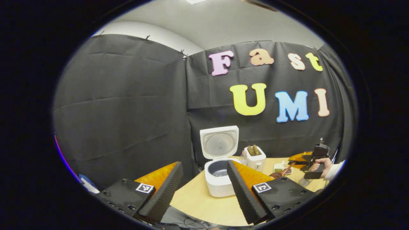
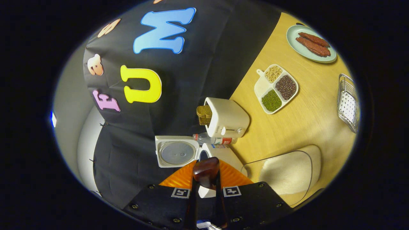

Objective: Close the left gripper, press the button to open the rice cooker; take a wooden spoon from the chopstick holder with the right hand, scoop a spoonful of rice and pour it into the rice cooker, then put the wooden spoon back into the chopstick holder.

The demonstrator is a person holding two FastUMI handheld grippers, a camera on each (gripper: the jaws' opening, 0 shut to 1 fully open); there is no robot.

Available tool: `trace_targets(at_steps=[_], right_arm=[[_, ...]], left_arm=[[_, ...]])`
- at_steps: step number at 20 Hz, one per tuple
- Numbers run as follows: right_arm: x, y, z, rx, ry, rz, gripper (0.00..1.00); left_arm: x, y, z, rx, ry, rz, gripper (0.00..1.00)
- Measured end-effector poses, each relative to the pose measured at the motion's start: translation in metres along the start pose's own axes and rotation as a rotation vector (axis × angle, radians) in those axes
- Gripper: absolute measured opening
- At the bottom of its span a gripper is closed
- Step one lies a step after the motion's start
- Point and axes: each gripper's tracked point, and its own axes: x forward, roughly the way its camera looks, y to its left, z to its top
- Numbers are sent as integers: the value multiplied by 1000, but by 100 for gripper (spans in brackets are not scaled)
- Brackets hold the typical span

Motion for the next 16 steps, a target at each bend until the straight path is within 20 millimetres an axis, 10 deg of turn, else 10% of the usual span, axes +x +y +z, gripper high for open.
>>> trace_targets(at_steps=[4,10,16], right_arm=[[33,69,-5,58,-11,110,23],[140,135,-36,-81,25,147,23],[242,95,-97,-364,131,-30,23]], left_arm=[[-5,20,0,-19,-5,36,94],[-16,48,1,-26,-12,101,94],[-34,84,-3,-31,4,201,97]])
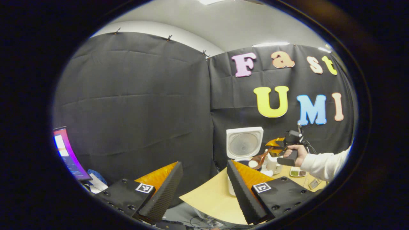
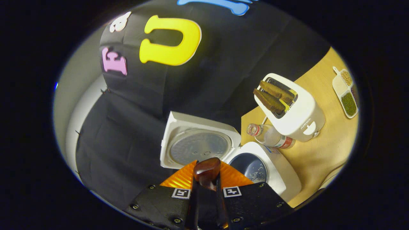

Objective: Close the left gripper, press the button to open the rice cooker; take a wooden spoon from the chopstick holder with the right hand, scoop a spoonful of rice and pour it into the rice cooker, then put the wooden spoon back into the chopstick holder.

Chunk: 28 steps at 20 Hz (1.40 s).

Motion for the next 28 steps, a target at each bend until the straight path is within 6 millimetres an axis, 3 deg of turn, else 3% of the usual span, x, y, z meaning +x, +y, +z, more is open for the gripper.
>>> trace_targets(at_steps=[3,8,15,18,22,24,28], right_arm=[[26,-10,-30,-167,43,-65,23],[44,-17,-64,-471,97,-116,22],[15,-16,-125,-1041,179,-118,23],[10,-25,-129,-1272,146,-162,23],[2,-13,-129,-1454,89,-166,23],[0,-7,-132,-1392,89,-149,23],[-10,9,-122,-1005,112,-138,23]], left_arm=[[-1,21,-7,-14,19,50,94],[-1,43,-16,-29,36,100,94],[2,45,-19,-46,51,100,97],[0,43,-16,-25,46,91,97],[-3,42,-11,-21,44,86,94],[-6,45,-11,-20,40,89,94],[-24,54,-6,-21,23,88,94]])
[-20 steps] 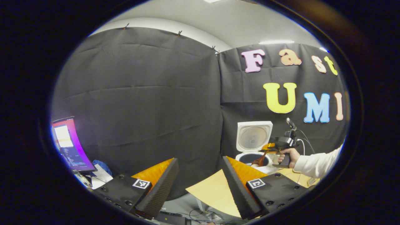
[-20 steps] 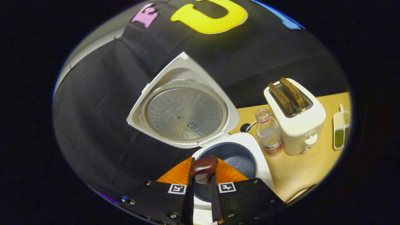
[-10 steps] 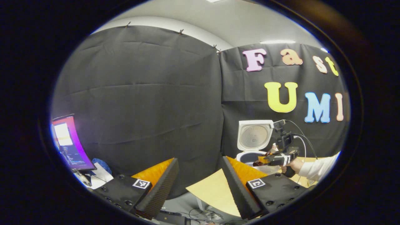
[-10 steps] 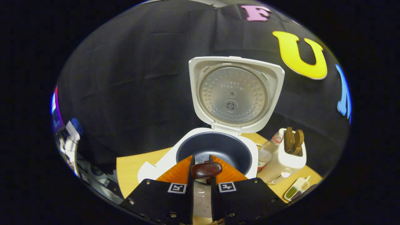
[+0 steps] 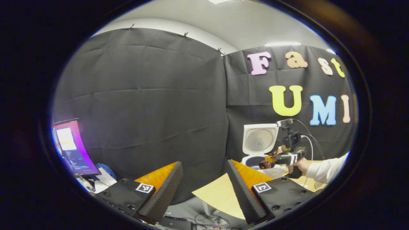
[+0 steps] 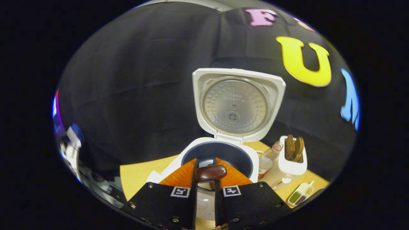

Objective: Close the left gripper, press the button to open the rice cooker; take a wooden spoon from the chopstick holder with the right hand, scoop a spoonful of rice and pour it into the rice cooker, then put the wooden spoon back into the chopstick holder.

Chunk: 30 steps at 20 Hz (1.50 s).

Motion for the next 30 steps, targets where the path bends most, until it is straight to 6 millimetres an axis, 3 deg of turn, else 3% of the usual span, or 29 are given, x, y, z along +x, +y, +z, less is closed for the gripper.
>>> trace_targets(at_steps=[3,6,10,13,18,19,21,26,30], right_arm=[[-15,-17,22,273,-35,21,23],[-33,-41,43,443,-72,16,23],[-82,-67,54,609,-116,18,23],[-109,-96,42,692,-153,-7,23],[-223,-135,24,740,-236,-138,23],[-243,-148,14,750,-243,-174,23],[-271,-175,-7,763,-245,-237,23],[-338,-245,-68,819,-247,-349,23],[-369,-298,-107,860,-230,-366,23]], left_arm=[[-13,3,1,3,-16,-21,99],[-15,4,2,-17,-30,-62,94],[-15,-3,5,-68,-55,-140,96],[-17,-12,4,-114,-77,-225,93],[-13,-40,-5,-156,-84,-369,92],[-3,-56,-5,-144,-84,-385,92],[-1,-69,-1,-132,-88,-406,92],[-25,-97,5,-117,-85,-396,92],[-46,-152,3,-97,-55,-367,92]])
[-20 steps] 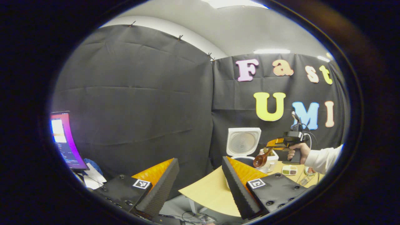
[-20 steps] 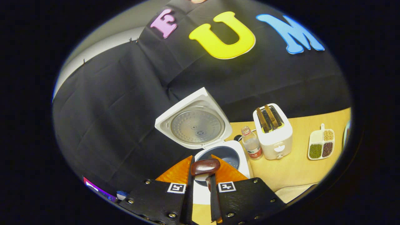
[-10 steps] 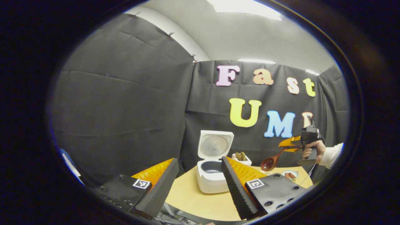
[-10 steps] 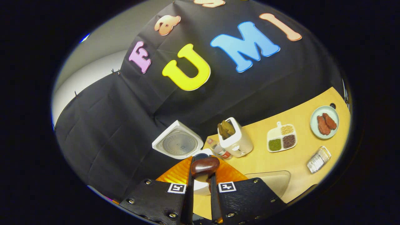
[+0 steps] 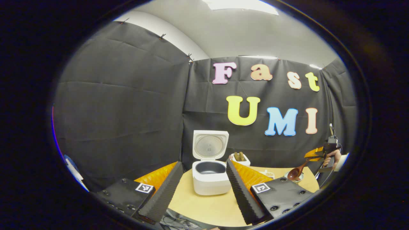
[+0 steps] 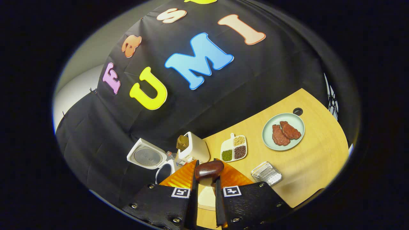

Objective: Close the left gripper, press the button to open the rice cooker; take a wooden spoon from the chopstick holder with the right hand, scoop a spoonful of rice and pour it into the rice cooker, then put the wooden spoon back into the chopstick holder.

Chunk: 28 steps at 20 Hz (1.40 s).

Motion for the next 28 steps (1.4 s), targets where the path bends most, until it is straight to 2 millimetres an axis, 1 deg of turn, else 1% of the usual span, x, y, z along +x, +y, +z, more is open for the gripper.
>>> trace_targets(at_steps=[2,5,6,8,9,11,14,15,16,18,20,21,23,24,25,26,27,28], right_arm=[[1,-33,4,-10,21,-24,23],[5,-66,11,-44,30,-32,23],[8,-74,14,-53,31,-38,23],[17,-86,14,-62,47,-41,23],[19,-89,11,-67,61,-41,23],[27,-94,4,-100,65,-46,23],[35,-98,-13,-194,78,-58,23],[38,-99,-21,-239,87,-69,23],[41,-102,-29,-287,94,-80,23],[42,-106,-47,-374,129,-98,23],[40,-110,-57,-442,153,-114,23],[37,-115,-60,-470,160,-131,23],[31,-125,-58,-485,147,-148,27],[23,-127,-58,-472,156,-149,30],[19,-134,-55,-470,159,-157,32],[15,-138,-53,-465,168,-165,36],[9,-138,-50,-457,166,-170,37],[5,-138,-46,-447,164,-165,45]], left_arm=[[-1,-36,2,-14,11,12,92],[-3,-77,5,-26,23,45,92],[-3,-89,6,-20,27,52,92],[-1,-111,0,3,48,56,91],[-2,-120,-3,17,61,58,92],[-4,-133,-1,46,71,60,92],[-7,-144,6,71,67,67,92],[-7,-146,6,77,69,70,99],[-7,-148,6,82,76,75,92],[-7,-152,6,87,74,82,92],[-6,-156,4,97,74,79,92],[-6,-159,1,106,78,77,92],[-2,-162,-2,116,86,71,92],[0,-165,-2,113,85,67,92],[1,-169,-3,106,84,62,92],[4,-173,-4,102,87,54,92],[5,-178,-6,103,90,47,92],[8,-182,-7,108,90,39,92]])
